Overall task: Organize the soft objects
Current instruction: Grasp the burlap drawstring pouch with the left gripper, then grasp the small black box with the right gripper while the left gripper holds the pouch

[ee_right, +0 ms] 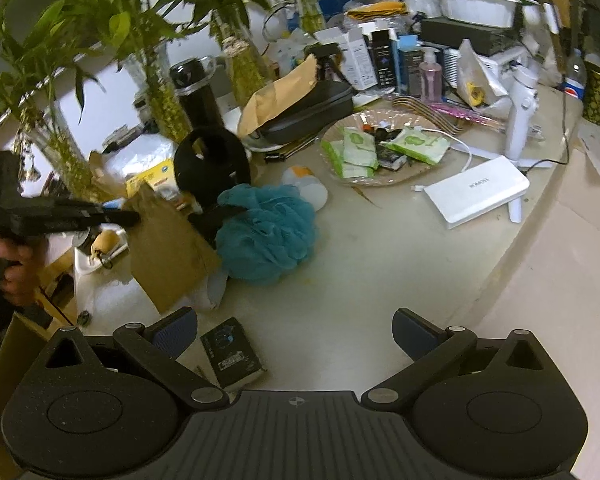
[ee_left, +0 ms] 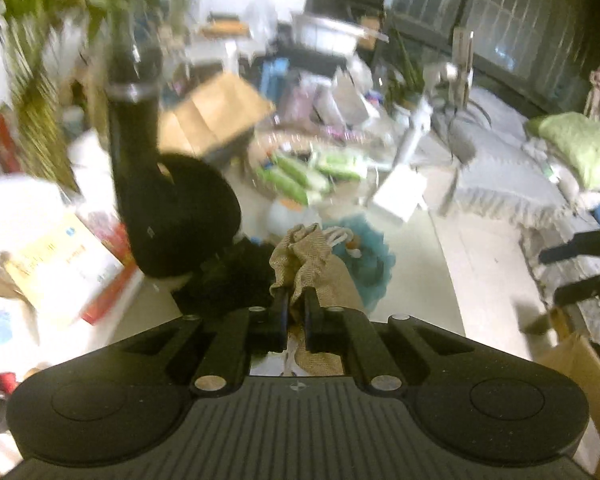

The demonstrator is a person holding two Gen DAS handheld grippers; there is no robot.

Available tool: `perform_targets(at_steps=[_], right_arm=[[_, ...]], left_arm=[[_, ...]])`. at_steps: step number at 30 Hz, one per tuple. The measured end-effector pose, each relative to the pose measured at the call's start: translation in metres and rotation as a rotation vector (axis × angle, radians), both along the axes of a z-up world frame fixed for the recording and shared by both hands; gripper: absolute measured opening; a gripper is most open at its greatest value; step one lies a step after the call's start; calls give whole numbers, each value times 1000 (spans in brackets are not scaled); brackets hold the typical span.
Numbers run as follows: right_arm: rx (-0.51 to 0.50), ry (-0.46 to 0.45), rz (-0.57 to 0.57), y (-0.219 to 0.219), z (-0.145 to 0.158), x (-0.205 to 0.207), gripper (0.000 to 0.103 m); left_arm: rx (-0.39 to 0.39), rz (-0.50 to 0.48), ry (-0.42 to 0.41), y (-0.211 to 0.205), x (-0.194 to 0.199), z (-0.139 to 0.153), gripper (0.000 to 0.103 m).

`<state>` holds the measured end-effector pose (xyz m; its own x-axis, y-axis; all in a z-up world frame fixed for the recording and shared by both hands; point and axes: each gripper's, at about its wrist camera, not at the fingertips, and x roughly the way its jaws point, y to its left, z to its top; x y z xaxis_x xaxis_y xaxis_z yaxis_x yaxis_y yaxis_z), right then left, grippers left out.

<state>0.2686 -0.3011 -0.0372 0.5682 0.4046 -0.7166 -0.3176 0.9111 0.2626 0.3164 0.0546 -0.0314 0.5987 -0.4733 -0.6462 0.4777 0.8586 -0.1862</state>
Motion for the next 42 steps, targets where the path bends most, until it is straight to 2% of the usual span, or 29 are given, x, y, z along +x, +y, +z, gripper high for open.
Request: perform_targets(at_steps=[5, 11, 15, 19, 24, 33, 38, 42], right_arm=[[-37, 28, 78, 19, 3, 9, 103], [-93, 45, 197, 50, 11, 24, 103], [-123, 94, 261, 70, 10, 38, 103], [-137, 182, 312, 90, 3, 57, 102], [-165, 320, 376, 123, -16, 85, 95], [-335, 497, 495, 190, -71, 105, 90], [-431, 577, 549, 210, -106, 109, 81], [-522, 575, 554, 219, -121, 109, 75]], left_arm=[[37, 42, -102, -2, -30, 33, 7], [63, 108, -152, -3, -64, 55, 7], [70, 139, -190, -2, -84, 63, 7], [52, 175, -220, 4, -101, 70, 7], [23, 209, -247, 12, -116, 75, 7], [2, 227, -268, 22, -132, 76, 7], [-3, 239, -274, 26, -138, 74, 7], [-16, 238, -272, 30, -142, 72, 7]])
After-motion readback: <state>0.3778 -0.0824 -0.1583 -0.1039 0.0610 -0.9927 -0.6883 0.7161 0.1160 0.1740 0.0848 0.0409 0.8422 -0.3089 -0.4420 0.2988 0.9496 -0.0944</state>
